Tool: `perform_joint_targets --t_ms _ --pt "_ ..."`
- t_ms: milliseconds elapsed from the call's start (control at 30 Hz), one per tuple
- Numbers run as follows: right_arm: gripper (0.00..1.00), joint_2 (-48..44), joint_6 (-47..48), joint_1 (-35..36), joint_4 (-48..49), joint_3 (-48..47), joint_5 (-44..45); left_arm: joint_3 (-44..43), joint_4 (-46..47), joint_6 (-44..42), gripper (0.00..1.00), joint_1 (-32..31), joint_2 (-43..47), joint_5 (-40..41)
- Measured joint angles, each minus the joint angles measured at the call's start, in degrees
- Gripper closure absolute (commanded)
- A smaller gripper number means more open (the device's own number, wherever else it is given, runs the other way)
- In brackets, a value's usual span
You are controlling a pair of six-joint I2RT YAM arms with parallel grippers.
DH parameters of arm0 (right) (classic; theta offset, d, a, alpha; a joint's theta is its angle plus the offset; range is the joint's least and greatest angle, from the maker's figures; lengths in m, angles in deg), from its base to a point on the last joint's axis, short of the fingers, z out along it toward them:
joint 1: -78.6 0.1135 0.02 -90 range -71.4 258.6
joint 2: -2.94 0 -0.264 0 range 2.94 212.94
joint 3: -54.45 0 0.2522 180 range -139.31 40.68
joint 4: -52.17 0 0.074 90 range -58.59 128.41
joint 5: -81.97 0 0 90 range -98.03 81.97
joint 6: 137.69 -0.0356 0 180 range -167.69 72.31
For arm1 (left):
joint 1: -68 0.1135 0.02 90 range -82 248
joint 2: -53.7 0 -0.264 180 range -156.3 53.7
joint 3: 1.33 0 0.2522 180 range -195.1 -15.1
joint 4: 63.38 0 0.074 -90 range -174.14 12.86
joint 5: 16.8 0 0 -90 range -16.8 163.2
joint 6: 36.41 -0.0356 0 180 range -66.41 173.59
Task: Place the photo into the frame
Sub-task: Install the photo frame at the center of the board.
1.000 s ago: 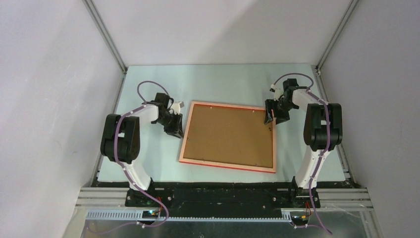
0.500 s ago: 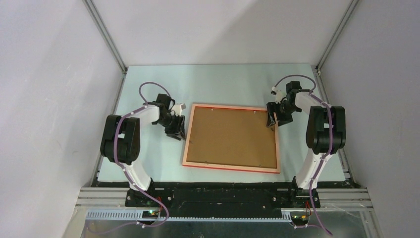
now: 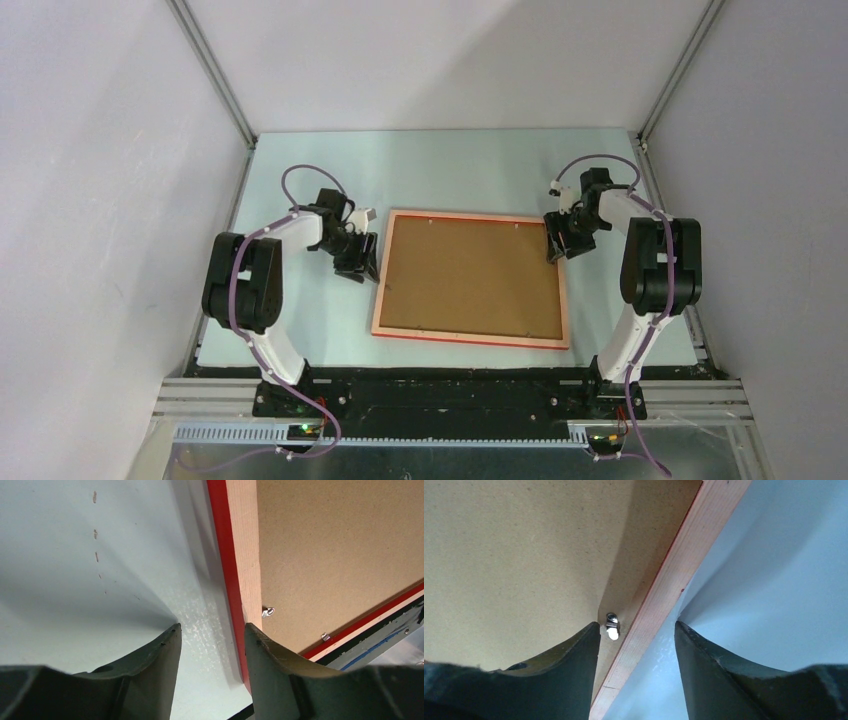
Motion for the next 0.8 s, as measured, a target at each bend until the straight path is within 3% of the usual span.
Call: perform_joint_targets --t_ms 567,800 --pt "0.63 0.0 1.6 -0.2 0.2 0.4 -0.6 -0.2 -0.2 0.0 0.45 0.0 0.0 0.3" --pt "0.67 0.0 2.2 -0.5 0.2 0.4 -1.1 -0.3 -0.2 0.0 0.44 0.0 0.0 0.3"
